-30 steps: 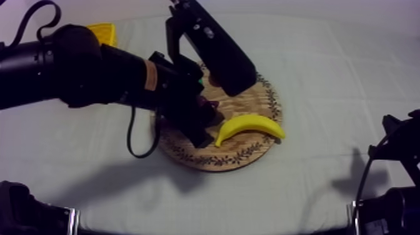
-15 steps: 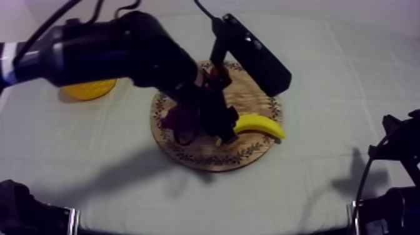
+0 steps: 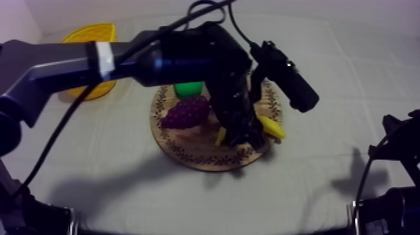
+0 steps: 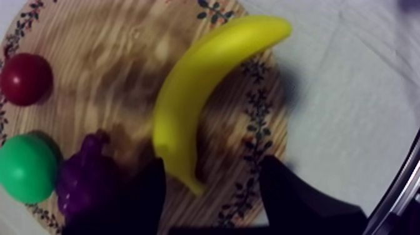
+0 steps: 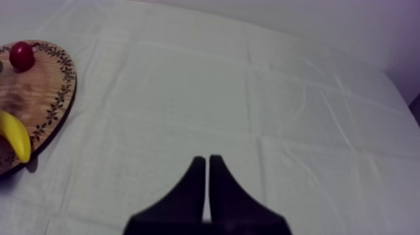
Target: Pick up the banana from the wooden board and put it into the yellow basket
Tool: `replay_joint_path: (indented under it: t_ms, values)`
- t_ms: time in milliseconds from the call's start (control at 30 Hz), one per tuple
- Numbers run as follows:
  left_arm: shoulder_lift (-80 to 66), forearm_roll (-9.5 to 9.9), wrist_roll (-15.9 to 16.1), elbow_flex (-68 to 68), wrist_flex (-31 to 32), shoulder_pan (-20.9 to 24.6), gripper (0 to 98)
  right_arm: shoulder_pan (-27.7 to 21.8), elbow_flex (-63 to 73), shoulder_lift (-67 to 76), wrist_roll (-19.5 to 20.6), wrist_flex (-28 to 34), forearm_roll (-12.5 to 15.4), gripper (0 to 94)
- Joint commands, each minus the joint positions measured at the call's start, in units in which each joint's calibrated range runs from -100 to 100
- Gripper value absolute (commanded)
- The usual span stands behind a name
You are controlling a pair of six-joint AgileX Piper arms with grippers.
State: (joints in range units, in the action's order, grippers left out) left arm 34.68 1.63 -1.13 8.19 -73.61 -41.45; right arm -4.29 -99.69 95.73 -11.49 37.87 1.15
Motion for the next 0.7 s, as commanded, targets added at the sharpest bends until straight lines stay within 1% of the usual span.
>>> replay_joint_path:
  t_ms: [0, 100, 200, 333, 667]
  values:
    - [3.02, 0.27, -0.13, 4.43, -2.79, -0.13, 57.2, 0.00, 0.03, 0.02, -0.01, 0.03, -0.01, 0.3]
    - [5.23, 0.75, -0.45, 7.76, -4.96, -0.28, 56.9, 0.00, 0.03, 0.02, -0.01, 0.03, -0.01, 0.3]
    - [6.62, 1.78, -0.91, 9.74, -6.09, -0.41, 55.9, 0.00, 0.03, 0.02, -0.01, 0.03, -0.01, 0.3]
    - [8.26, 2.84, -0.77, 12.42, -7.57, -0.23, 55.6, 0.00, 0.03, 0.02, -0.01, 0.03, -0.01, 0.3]
    - [13.77, 3.61, 0.92, 20.63, -13.45, 0.65, 55.0, 0.00, 0.03, 0.02, -0.01, 0.03, -0.01, 0.3]
